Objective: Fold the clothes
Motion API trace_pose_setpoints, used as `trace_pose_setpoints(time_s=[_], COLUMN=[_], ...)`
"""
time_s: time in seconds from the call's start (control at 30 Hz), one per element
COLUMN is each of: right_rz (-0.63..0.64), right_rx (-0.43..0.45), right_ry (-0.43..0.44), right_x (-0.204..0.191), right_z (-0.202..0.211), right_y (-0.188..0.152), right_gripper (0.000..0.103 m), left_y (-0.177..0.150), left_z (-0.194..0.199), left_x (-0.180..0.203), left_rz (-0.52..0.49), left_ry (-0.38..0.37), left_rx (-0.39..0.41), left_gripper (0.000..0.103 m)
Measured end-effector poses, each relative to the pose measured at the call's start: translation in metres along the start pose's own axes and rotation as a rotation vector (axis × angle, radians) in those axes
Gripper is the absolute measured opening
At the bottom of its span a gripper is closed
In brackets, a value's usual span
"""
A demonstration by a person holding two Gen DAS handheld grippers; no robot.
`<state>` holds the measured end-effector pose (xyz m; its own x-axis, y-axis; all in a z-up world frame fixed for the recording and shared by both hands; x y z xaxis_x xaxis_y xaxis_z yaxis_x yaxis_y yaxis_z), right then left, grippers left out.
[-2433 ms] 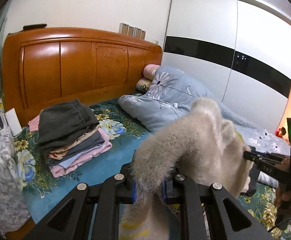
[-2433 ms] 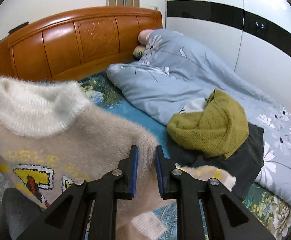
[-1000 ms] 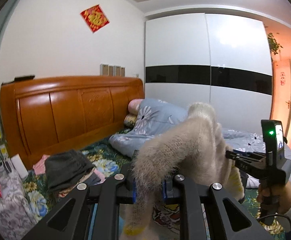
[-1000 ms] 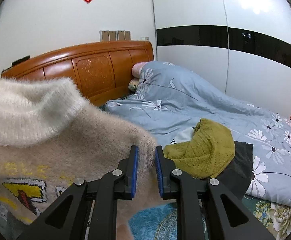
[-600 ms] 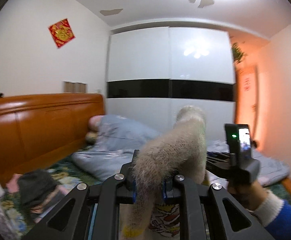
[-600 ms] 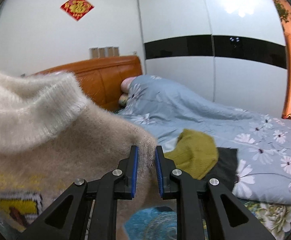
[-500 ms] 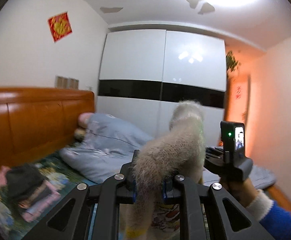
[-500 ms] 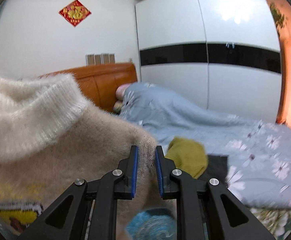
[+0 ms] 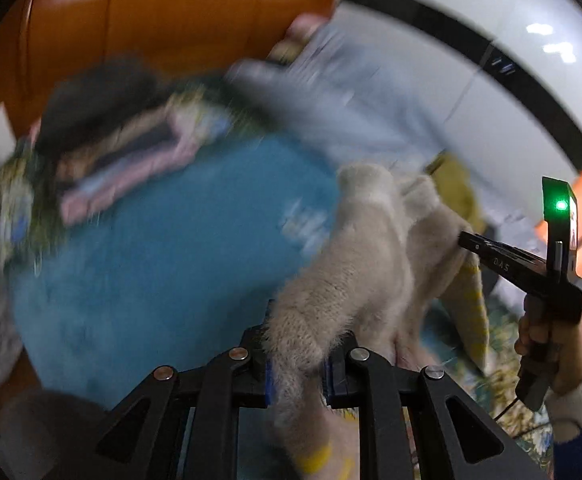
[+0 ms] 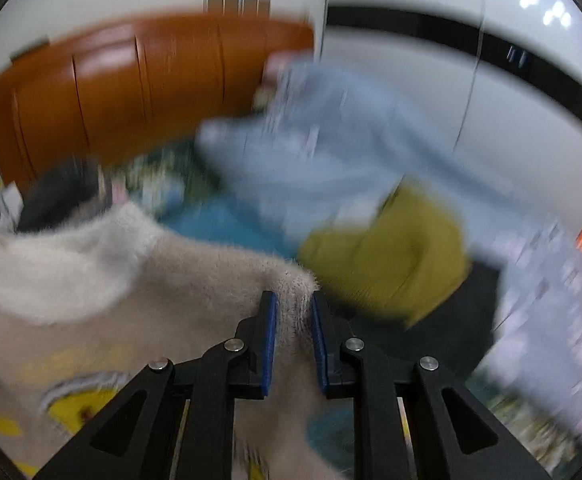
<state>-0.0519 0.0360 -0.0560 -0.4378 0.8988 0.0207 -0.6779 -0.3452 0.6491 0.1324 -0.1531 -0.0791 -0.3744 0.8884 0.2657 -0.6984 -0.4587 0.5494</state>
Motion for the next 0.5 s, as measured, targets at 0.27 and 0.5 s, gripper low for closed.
trace_pose_setpoints(time_s=[0.27, 0.5], right_rz=[0.046, 0.138], right_rx=[-0.130, -0.143], right_ry=[-0.004, -0.054], right_x=[-0.044, -0.053], right_z=[-0.084, -0.125], right_y=[-0.033, 0.009], right_gripper=[0.017, 0.017], left_y=[0.004, 0.028], left_z=[-0.049, -0.097], left_x=[-0.047, -0.081], left_rz=[0.137, 0.190], left_ry=[0.013, 0.046], left_rx=[-0.083, -0.116], left_gripper=[0.018, 0.018])
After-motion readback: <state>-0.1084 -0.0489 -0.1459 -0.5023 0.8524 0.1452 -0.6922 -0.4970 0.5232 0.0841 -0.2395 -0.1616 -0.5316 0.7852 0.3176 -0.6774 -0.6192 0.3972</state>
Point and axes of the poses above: each gripper's, at about its wrist camera, not at the fingertips, and z roughly against the way its jaws point, x to its right, y to its top, the point moved 8 cm from there along -z, roughly the way its jaws point, and after that the axes turned 3 degrees about -z, right-handed, at the moved point
